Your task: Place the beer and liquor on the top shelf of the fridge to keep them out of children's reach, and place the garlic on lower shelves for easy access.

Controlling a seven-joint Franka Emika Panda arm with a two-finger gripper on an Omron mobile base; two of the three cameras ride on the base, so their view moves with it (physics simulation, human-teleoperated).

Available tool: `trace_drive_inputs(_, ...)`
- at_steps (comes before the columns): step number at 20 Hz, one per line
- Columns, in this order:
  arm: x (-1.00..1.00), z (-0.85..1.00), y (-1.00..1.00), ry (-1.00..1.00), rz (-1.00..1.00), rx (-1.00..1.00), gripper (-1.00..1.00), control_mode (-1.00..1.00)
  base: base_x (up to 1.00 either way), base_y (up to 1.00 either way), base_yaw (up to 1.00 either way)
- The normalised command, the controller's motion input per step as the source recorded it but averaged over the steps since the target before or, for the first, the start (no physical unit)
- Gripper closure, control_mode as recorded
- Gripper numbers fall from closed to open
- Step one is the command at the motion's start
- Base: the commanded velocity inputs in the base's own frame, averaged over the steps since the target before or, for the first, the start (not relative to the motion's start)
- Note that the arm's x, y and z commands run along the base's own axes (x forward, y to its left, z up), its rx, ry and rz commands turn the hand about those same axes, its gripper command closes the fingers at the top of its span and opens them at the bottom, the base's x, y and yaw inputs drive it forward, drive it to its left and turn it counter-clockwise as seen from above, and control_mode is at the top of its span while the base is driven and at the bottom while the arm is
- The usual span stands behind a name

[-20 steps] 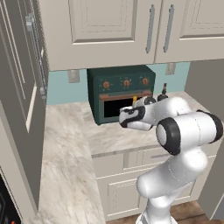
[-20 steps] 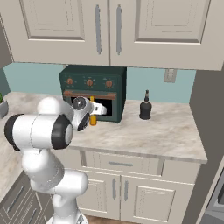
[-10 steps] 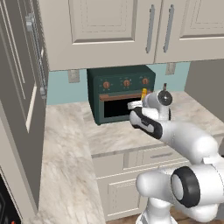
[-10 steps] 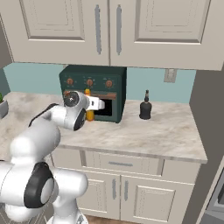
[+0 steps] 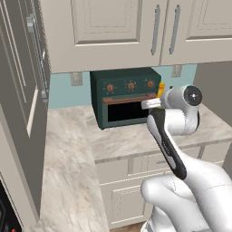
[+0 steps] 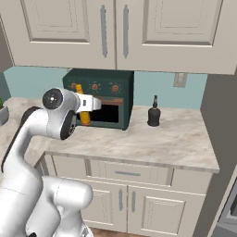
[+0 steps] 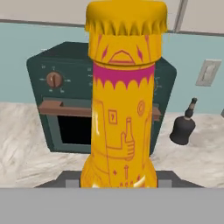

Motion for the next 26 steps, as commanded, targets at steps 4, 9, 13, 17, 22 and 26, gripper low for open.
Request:
trace_drive_inputs(4,-0.82,0.98,0.00,0.03,0.02,0.00,1.00,-1.00,0.00,0.00,0.00)
trace_drive_inputs(9,-0.81,0.82,0.00,0.24,0.00,-0.06,1.00,-1.00,0.00,0.00,0.00)
trace_drive_inputs(13,-0.77,0.29,0.00,0.15,0.00,-0.10,1.00,-1.00,0.00,0.00,0.00)
trace_drive_inputs(17,-0.17,-0.08,0.00,0.13,0.00,-0.10,1.00,-1.00,0.00,0.00,0.00)
trace_drive_inputs(22,-0.03,-0.36,0.00,0.11,0.01,-0.06,1.00,1.00,-0.03,0.00,0.01)
trace_drive_inputs(26,0.00,0.00,0.00,0.00,0.00,0.00,1.00,1.00,-0.42,-0.04,0.05)
